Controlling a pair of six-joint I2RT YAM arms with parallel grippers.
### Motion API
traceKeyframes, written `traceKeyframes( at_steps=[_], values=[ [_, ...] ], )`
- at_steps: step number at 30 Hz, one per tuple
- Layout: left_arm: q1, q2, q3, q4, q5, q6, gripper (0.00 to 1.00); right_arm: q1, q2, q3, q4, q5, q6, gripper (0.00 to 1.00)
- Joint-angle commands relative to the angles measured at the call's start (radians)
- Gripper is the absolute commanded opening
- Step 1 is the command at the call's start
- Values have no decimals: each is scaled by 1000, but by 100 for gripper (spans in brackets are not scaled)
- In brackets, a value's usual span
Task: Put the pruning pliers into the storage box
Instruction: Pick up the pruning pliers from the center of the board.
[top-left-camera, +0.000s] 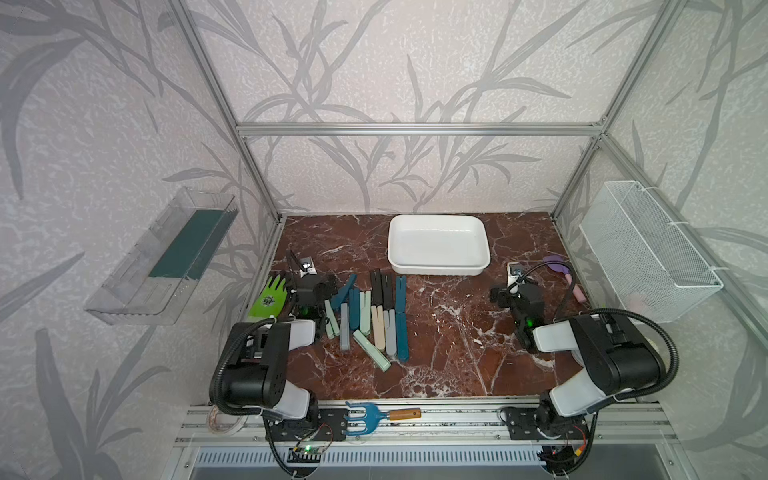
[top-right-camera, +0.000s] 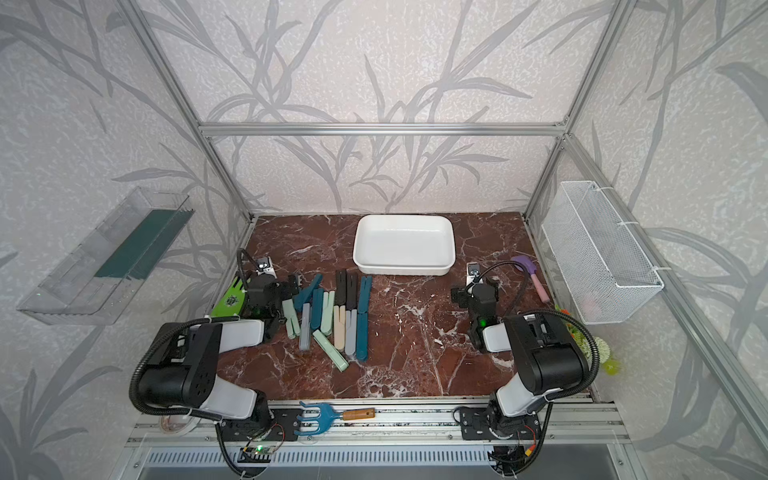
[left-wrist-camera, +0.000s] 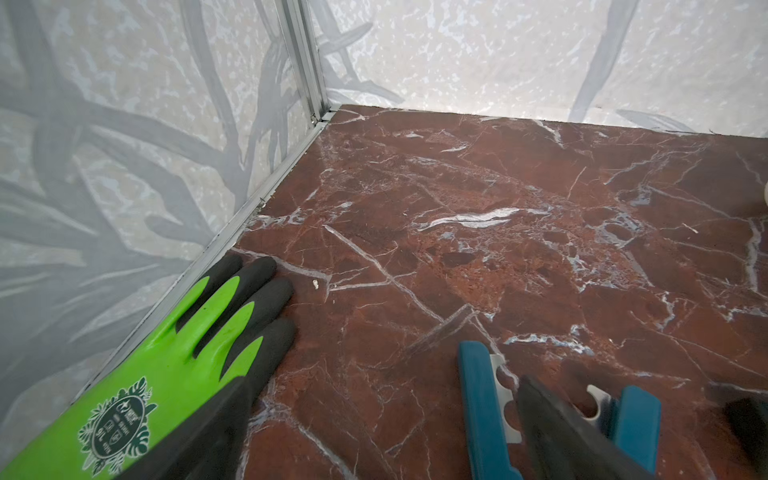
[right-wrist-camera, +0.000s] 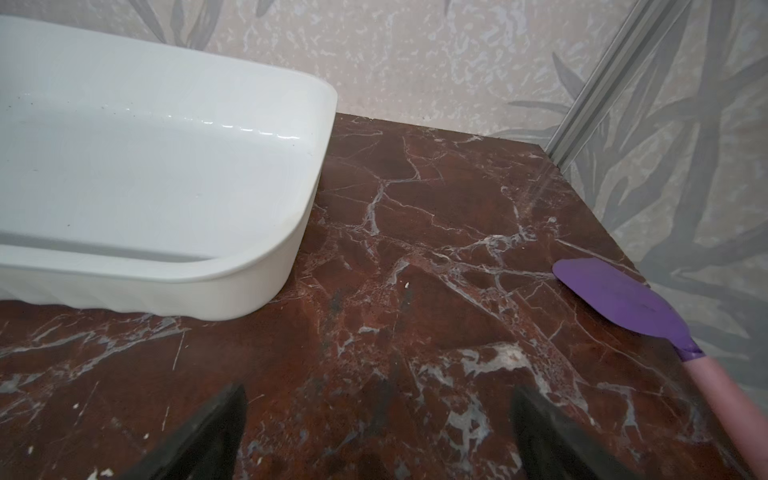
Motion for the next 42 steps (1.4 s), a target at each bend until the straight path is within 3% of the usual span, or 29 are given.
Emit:
traceKeyframes(
  at_steps=[1,33,39,42],
  values=[
    [5,9,-10,21,1,-1,99,-3,-8,17,8,-2,8,99],
    [5,9,-10,20,1,-1,99,-3,-7,19,8,-3,8,99],
    [5,8,-9,20,4,-1,99,-52,-14,28,-27,-107,37,99],
    [7,9,-8,18,8,-2,96,-52,-15,35,-40,-130,28,91]
  ],
)
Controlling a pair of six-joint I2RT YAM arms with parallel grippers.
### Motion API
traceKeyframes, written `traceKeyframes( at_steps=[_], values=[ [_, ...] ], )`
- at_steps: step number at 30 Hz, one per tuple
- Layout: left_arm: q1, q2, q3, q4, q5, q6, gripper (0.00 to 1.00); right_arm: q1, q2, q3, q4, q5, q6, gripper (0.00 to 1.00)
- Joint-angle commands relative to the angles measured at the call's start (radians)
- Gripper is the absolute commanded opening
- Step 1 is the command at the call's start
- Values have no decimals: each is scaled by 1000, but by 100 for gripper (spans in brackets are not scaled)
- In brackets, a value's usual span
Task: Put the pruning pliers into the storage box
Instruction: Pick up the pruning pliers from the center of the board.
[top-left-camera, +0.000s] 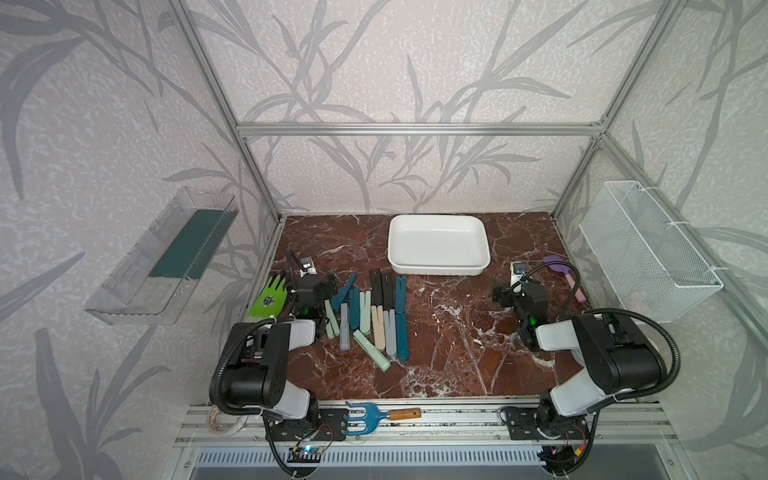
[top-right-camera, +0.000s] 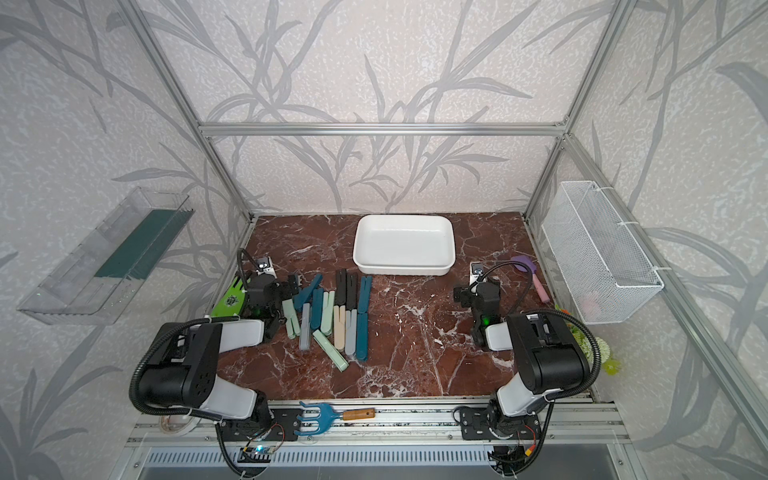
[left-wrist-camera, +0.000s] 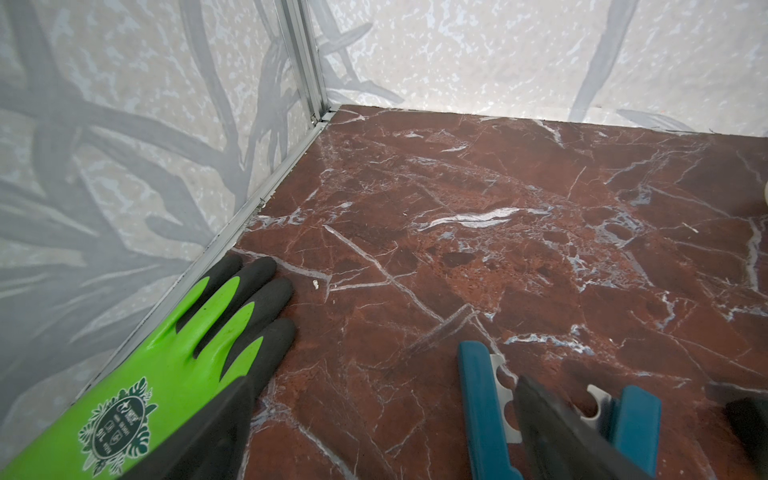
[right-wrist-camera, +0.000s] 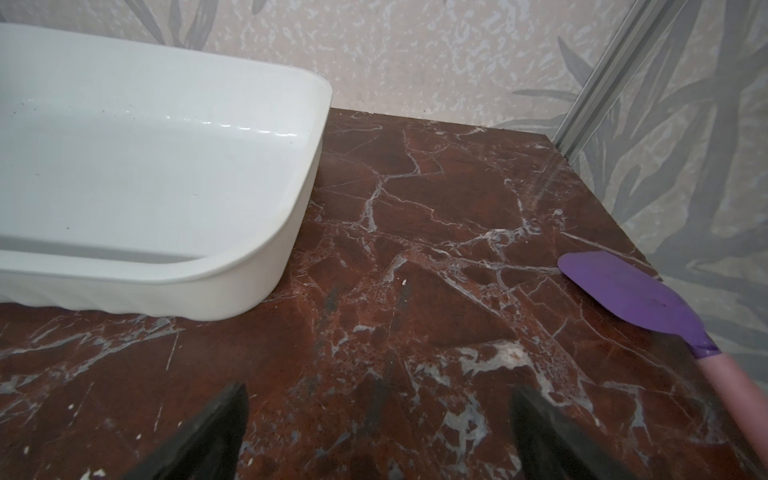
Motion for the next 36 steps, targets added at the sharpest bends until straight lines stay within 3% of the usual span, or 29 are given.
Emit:
traceKeyframes(
  at_steps=[1,4,6,9,12,16,18,21,23,27,36],
  values=[
    [9,8,-9,18,10,-1,94,-4,-19,30,-23,-58,6,89],
    [9,-23,-3,7,-22,-6,85,-4,-53,40,-71,-57,4,86],
    [9,-104,54,-184,-43,-21,81,-3,-124,74,-190,-58,9,85],
    [2,-156,91,-279,-119,-42,79,20,-169,109,-290,-11,-18,84],
    [-11,-210,167,-409,-123,-83,75,92,-223,160,-391,95,-60,84],
    [-54,-253,275,-583,-99,-164,72,150,-305,299,-631,115,0,84],
    [-81,-258,341,-677,-67,-202,72,233,-329,386,-747,164,-32,84],
    [-133,-255,432,-796,-117,-227,72,341,-336,502,-876,266,-50,86],
    [-151,-246,492,-885,-149,-270,72,375,-321,590,-1007,271,39,86],
    [-163,-244,586,-1048,-78,-320,71,448,-286,690,-1201,200,188,85],
    [-169,-367,582,-1218,-20,-378,75,761,-157,801,-1490,156,432,85]
  ],
)
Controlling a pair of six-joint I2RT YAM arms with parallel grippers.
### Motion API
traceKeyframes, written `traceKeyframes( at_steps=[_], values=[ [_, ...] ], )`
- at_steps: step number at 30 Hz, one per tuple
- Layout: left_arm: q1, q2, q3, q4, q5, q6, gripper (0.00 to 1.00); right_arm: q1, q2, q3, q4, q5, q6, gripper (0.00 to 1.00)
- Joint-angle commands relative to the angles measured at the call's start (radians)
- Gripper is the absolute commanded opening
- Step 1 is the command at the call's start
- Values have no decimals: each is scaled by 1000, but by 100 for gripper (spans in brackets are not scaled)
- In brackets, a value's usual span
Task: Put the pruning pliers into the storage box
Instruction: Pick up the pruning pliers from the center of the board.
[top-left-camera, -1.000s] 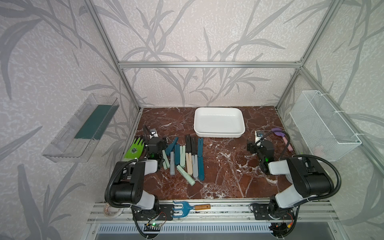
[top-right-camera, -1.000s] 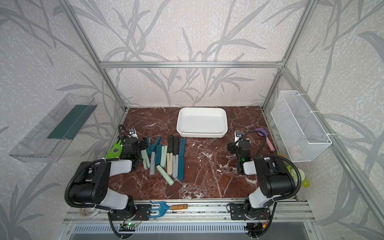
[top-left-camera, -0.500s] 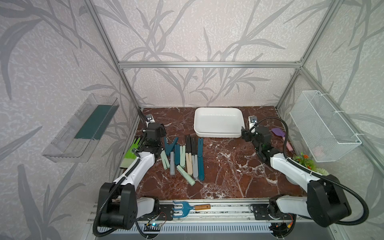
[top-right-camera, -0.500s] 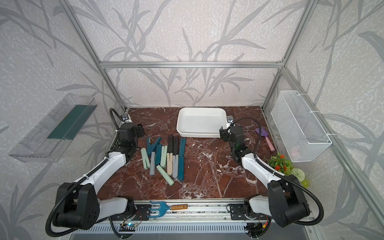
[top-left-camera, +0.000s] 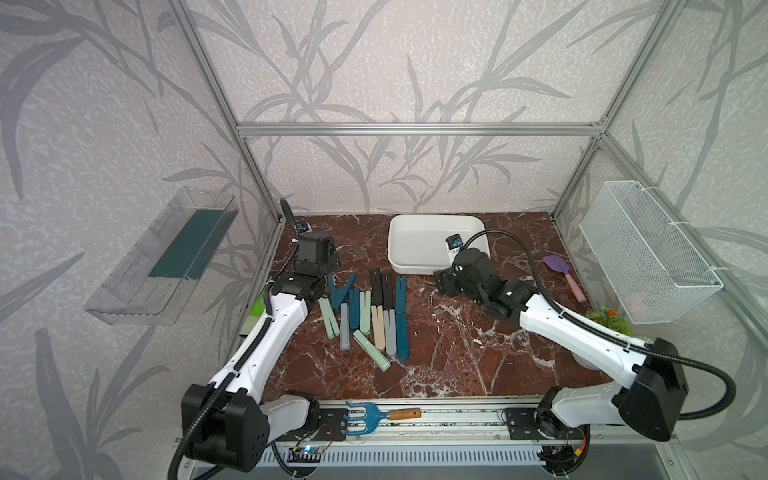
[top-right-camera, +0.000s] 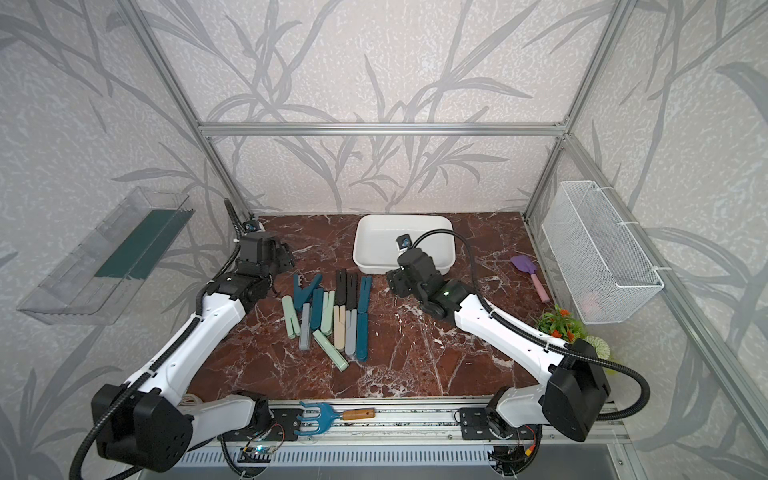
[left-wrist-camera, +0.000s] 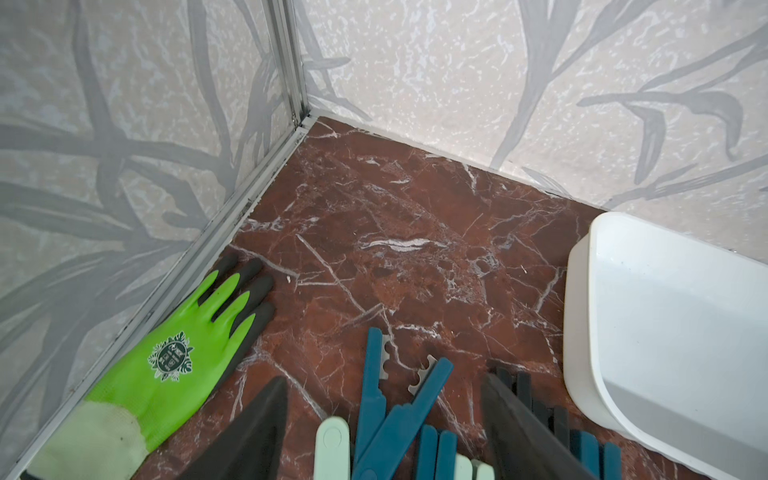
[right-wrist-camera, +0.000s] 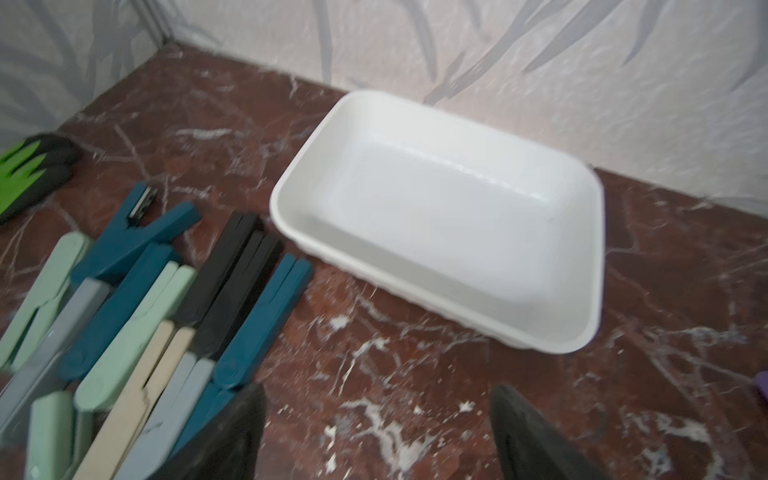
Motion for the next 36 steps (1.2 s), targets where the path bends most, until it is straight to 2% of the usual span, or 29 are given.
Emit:
traceKeyframes(
  at_steps=[1,6,9,12,18,28,32,36],
  values=[
    [-3,-69,-11,-109,28,-48,75,85,57,55,-217,-39,134,85],
    [-3,-123,-69,-74,-4,-42,76,176,168,89,-349,-120,236,85],
    [-3,-128,-85,-53,3,-51,76,208,227,100,-357,-170,273,84],
    [-1,-113,-72,-64,17,-63,76,257,298,142,-360,-207,277,84],
    [2,-98,-48,-107,-10,-78,76,264,443,234,-371,-279,252,82],
    [7,-116,-58,-100,-29,-73,76,264,573,305,-383,-256,253,80],
    [8,-116,-57,-100,-33,-71,76,257,617,349,-464,-214,284,79],
    [11,-108,-57,-100,-28,-74,76,239,588,301,-432,-214,299,78]
  ],
)
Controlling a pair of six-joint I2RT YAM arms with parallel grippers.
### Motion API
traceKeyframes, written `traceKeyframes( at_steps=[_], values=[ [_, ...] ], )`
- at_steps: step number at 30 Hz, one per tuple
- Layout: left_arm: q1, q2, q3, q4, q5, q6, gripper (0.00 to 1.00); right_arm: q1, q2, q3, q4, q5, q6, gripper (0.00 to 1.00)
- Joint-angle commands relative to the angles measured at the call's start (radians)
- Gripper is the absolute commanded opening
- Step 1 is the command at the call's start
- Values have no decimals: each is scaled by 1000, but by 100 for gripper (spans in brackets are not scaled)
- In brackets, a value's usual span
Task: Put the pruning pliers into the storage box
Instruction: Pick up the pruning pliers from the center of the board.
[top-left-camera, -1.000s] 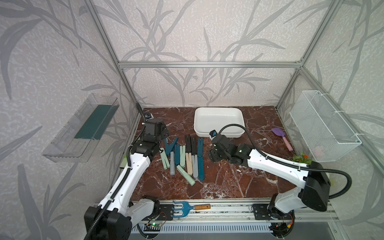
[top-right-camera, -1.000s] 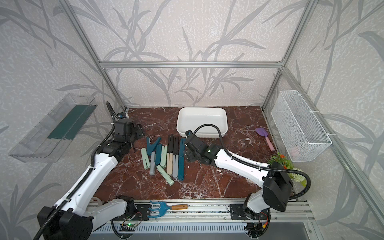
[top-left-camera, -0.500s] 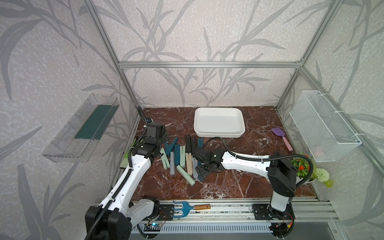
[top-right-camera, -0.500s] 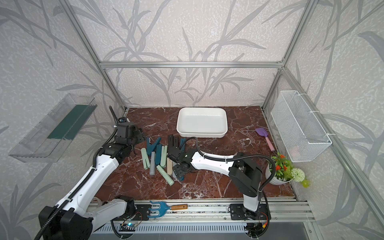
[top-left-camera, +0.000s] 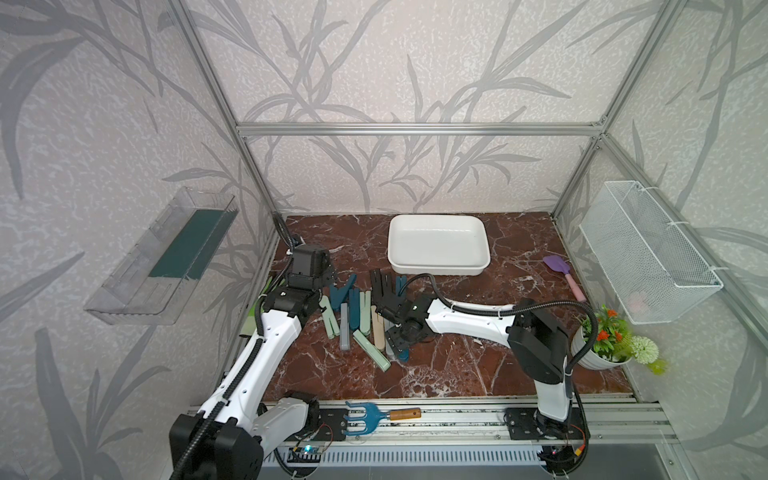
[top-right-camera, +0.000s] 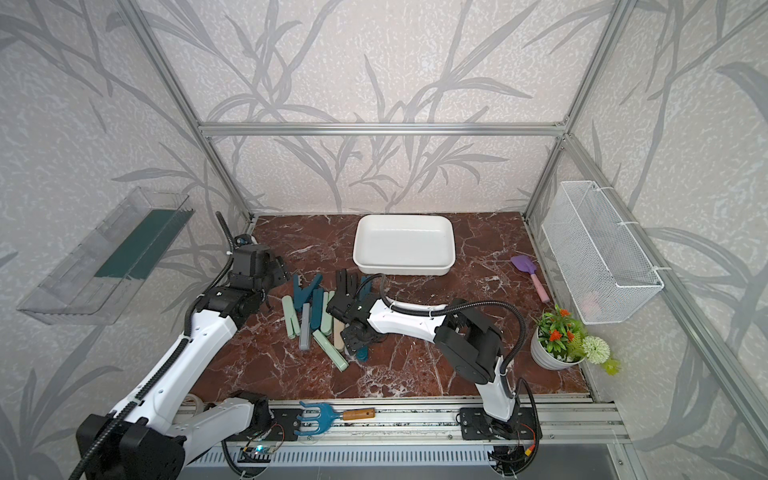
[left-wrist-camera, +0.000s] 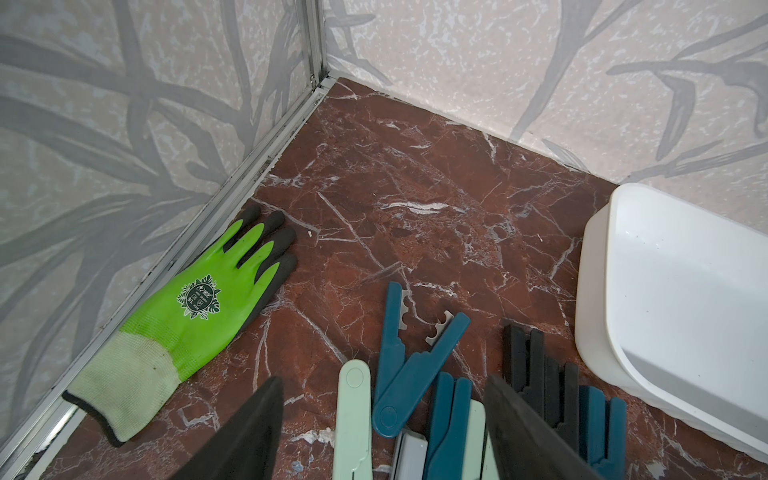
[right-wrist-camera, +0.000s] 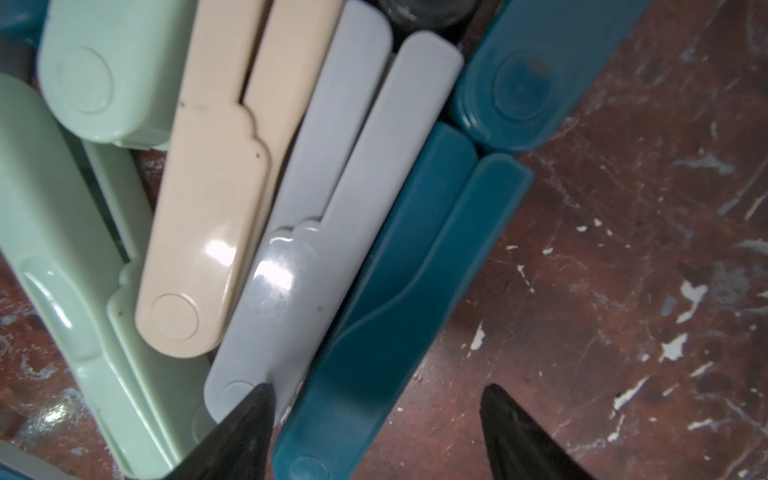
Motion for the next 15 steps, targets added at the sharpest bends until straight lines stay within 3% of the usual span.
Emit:
traceKeyframes(
  at_steps=[1,15],
  values=[
    [4,-5,18,-18,-22,-21,76,-21,-9,-48,-38,30,30,77],
    [7,-2,18,-18,-25,-19,76,-33,-36,-87,3,56,24,73]
  ],
)
